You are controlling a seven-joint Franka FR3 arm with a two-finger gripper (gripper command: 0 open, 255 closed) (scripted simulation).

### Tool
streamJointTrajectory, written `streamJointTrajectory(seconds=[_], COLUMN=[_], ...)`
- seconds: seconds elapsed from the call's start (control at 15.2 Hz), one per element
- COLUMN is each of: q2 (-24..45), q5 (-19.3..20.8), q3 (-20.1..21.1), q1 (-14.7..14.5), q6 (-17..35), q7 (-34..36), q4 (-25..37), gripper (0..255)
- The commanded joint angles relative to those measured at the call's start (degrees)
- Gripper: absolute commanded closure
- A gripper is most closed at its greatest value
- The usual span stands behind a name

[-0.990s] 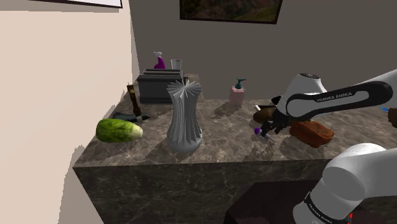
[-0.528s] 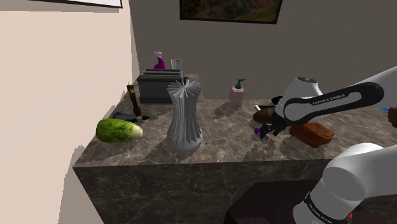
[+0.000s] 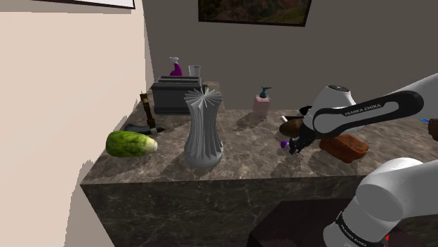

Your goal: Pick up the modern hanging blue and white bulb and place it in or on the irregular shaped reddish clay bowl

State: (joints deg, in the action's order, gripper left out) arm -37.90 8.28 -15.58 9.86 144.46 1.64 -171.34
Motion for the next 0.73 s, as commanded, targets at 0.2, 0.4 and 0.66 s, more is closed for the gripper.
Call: streamJointTrajectory(seconds=[0.2,0.4,0.66], q2=[0.00,-0.86,-3.87], q5=[0.00,-0.05,-0.32], q3=[0.00,0.19,0.86], q1=[0.00,0.04,0.11], q6=[-0.01,-1.23,-5.92], q7=[0.00,0.09,0.37], q4=[-0.02,0.35,2.06], gripper=[255,255,255])
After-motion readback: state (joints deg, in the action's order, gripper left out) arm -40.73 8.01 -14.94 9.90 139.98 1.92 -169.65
